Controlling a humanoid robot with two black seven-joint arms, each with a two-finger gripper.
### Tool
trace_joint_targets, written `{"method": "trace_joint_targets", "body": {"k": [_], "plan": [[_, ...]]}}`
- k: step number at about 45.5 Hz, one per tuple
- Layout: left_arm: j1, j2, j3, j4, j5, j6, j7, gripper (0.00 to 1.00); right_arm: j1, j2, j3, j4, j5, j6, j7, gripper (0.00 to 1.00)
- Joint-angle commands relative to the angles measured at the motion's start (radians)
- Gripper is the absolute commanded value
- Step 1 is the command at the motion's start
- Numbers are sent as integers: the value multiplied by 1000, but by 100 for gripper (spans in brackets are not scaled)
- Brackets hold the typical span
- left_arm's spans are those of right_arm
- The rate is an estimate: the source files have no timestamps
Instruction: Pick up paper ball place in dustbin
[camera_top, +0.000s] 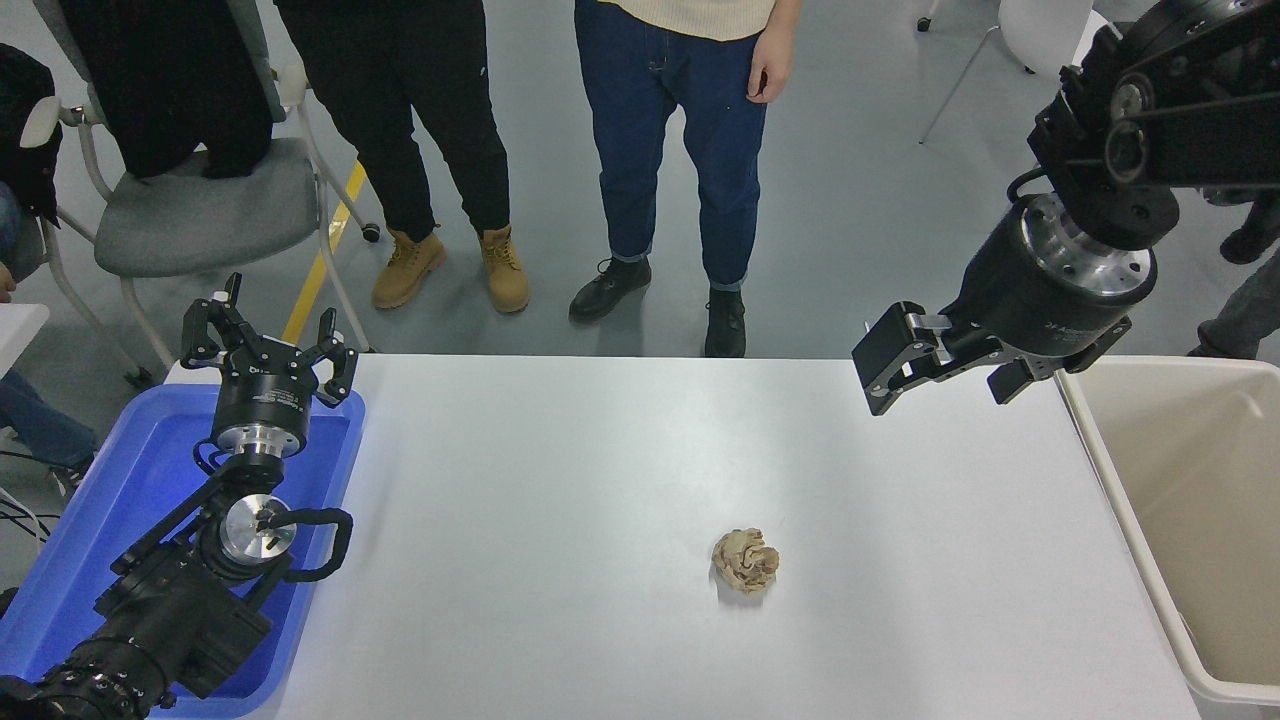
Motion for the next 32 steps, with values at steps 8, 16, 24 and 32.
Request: {"method": "trace_joint_targets", "body": {"k": [8,16,24,32], "plan": [[2,-1,-6,0,0,0,1,99,-12,1,-10,-1,3,-8,1,100],[2,-1,-5,0,0,0,0,99,-46,5,6,-9,0,-32,3,100],[2,-1,-5,0,0,0,0,99,-127,39,47,-44,2,-96,1,100],[2,-1,-5,0,0,0,0,99,-236,77,90,-121,5,-147,1,100]]}}
